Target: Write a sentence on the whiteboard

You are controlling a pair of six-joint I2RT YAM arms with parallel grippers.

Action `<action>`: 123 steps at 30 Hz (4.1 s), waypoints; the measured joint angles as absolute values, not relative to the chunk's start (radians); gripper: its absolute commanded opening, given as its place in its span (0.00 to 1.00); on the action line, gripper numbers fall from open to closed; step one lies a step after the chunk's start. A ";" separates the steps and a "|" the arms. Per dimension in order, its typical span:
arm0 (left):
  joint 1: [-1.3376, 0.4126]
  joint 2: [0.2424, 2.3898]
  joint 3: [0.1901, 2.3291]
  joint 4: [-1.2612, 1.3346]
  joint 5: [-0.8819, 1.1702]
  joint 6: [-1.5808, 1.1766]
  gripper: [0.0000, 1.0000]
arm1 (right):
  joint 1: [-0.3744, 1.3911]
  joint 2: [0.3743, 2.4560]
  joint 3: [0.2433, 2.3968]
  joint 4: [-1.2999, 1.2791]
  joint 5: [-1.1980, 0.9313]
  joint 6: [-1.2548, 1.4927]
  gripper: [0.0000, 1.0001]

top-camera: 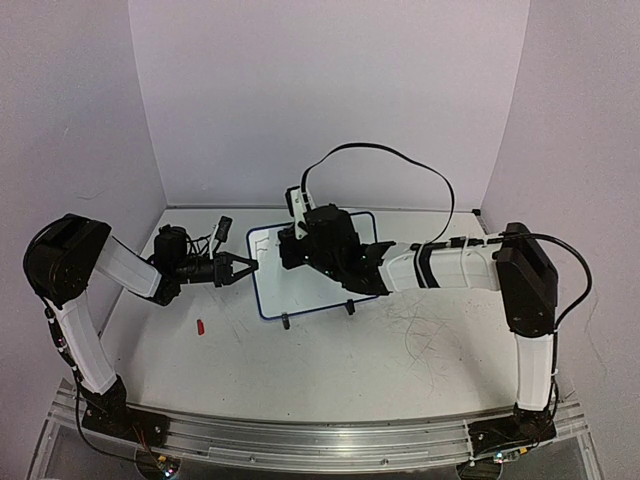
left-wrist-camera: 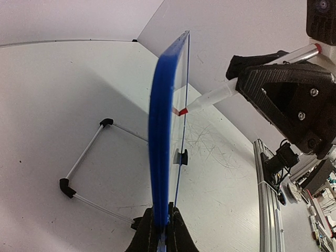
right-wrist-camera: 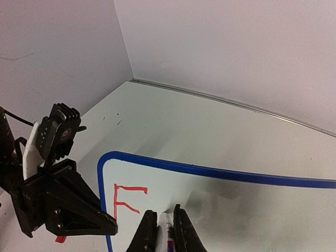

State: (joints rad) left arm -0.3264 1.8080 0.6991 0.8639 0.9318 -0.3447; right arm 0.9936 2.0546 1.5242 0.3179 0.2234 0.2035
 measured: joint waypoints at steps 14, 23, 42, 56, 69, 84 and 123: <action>-0.326 1.808 0.699 0.863 0.931 -0.345 0.00 | 0.997 2.076 1.563 0.305 0.231 0.204 0.00; -0.326 1.808 0.699 0.863 0.931 -0.345 0.00 | 0.999 2.079 1.566 0.299 0.227 0.204 0.00; -0.326 1.808 0.699 0.862 0.931 -0.344 0.00 | 1.010 2.093 1.576 0.282 0.214 0.212 0.00; -0.326 1.808 0.699 0.861 0.931 -0.344 0.00 | 1.010 2.093 1.576 0.276 0.211 0.216 0.00; -0.326 1.808 0.699 0.861 0.931 -0.345 0.00 | 1.010 2.093 1.570 0.272 0.205 0.226 0.00; -0.326 1.808 0.699 0.857 0.930 -0.344 0.00 | 1.016 2.093 1.557 0.269 0.216 0.229 0.00; -0.326 1.808 0.699 0.857 0.923 -0.345 0.00 | 1.021 2.090 1.550 0.276 0.276 0.223 0.00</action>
